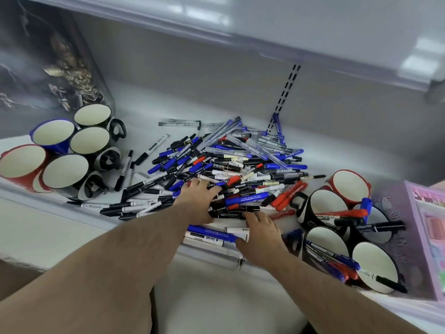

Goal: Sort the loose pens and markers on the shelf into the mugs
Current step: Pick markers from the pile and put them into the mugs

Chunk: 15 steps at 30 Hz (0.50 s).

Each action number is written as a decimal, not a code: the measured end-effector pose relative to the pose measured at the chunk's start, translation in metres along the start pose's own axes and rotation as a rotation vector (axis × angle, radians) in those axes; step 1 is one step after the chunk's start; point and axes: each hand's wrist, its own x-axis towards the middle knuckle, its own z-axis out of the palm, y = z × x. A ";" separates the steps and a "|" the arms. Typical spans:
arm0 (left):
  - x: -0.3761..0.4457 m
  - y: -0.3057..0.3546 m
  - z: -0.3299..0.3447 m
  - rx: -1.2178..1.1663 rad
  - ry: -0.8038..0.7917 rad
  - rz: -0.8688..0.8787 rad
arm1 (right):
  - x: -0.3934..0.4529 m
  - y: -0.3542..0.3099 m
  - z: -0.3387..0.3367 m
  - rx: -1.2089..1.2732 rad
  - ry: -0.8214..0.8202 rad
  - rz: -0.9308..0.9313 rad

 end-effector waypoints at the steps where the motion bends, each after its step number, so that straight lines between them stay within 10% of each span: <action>1: 0.000 0.000 0.000 0.005 0.009 0.027 | 0.000 0.000 -0.001 0.018 -0.002 0.007; 15: 0.014 -0.001 -0.046 -0.232 0.008 0.132 | 0.001 0.026 -0.069 0.213 0.068 0.068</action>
